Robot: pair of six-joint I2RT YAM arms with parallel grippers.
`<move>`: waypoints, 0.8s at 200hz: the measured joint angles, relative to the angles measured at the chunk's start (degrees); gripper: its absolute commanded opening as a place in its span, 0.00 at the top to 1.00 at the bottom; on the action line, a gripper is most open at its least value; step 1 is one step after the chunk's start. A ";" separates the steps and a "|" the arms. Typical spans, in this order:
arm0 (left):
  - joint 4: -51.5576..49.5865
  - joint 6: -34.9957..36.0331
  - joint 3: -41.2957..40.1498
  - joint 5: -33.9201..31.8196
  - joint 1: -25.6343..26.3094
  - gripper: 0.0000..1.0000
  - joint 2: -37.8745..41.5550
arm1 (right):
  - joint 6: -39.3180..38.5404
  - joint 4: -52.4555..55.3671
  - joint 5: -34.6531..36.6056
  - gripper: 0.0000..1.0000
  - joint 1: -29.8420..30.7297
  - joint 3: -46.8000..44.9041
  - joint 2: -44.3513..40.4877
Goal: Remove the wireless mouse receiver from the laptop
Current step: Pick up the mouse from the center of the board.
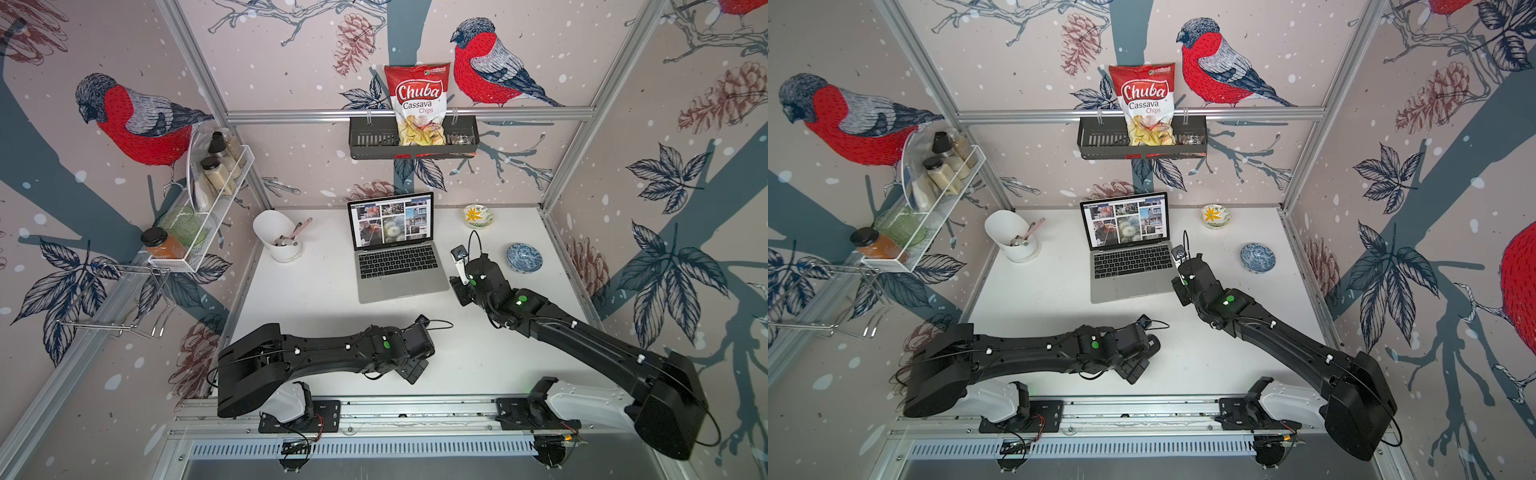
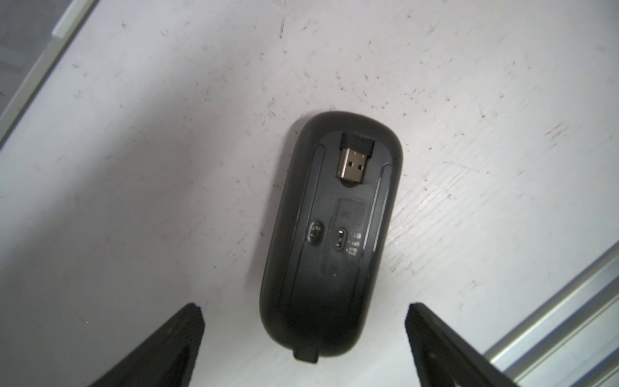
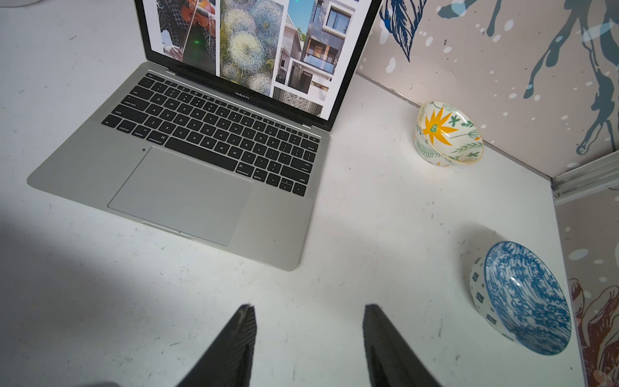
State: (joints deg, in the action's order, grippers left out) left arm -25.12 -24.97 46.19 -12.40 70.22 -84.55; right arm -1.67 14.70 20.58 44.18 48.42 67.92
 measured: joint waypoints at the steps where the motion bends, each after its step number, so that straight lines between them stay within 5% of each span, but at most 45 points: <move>1: 0.07 0.09 0.02 -0.07 0.00 0.02 -0.02 | 0.00 0.00 -0.02 0.46 0.00 0.00 0.00; 101: 2.49 2.47 0.26 0.59 0.42 0.04 -4.63 | -0.09 0.37 -0.48 0.46 0.00 0.00 0.74; 160: 2.56 2.49 -0.09 0.72 0.46 0.16 -4.92 | -0.11 0.42 -0.46 0.47 0.00 0.00 1.09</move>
State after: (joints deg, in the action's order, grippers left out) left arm -22.57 -22.48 46.11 -11.68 70.67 -89.47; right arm -1.78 15.11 20.12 44.18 48.42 69.01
